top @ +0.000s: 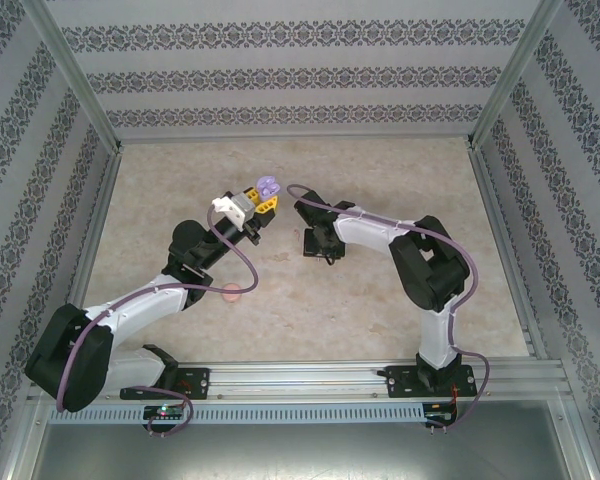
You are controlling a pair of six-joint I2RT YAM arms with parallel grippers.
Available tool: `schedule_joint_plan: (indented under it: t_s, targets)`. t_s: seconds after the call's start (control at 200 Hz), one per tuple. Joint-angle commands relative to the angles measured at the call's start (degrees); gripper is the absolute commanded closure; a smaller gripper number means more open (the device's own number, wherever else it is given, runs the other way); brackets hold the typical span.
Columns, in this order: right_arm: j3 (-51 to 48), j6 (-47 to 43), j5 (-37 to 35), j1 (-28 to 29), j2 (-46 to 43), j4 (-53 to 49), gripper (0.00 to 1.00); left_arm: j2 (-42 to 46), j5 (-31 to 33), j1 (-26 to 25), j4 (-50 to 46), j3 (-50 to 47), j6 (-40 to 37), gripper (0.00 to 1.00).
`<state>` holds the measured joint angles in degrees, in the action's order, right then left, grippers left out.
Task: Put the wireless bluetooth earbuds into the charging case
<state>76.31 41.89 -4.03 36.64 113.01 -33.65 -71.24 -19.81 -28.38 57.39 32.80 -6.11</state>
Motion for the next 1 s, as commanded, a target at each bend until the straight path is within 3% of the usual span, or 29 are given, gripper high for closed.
schedule_joint_plan:
  t_s: [0.0, 0.994]
  targets:
    - [2.37, 0.65, -2.12, 0.65, 1.87, -1.68, 0.54, 0.76, -0.22, 0.85, 4.09, -0.51, 0.92, 1.00]
    - [4.11, 0.43, -2.75, 2.65, 4.74, -4.06, 0.71, -0.10, -0.96, 1.57, 5.02, -0.48, 2.24, 1.00]
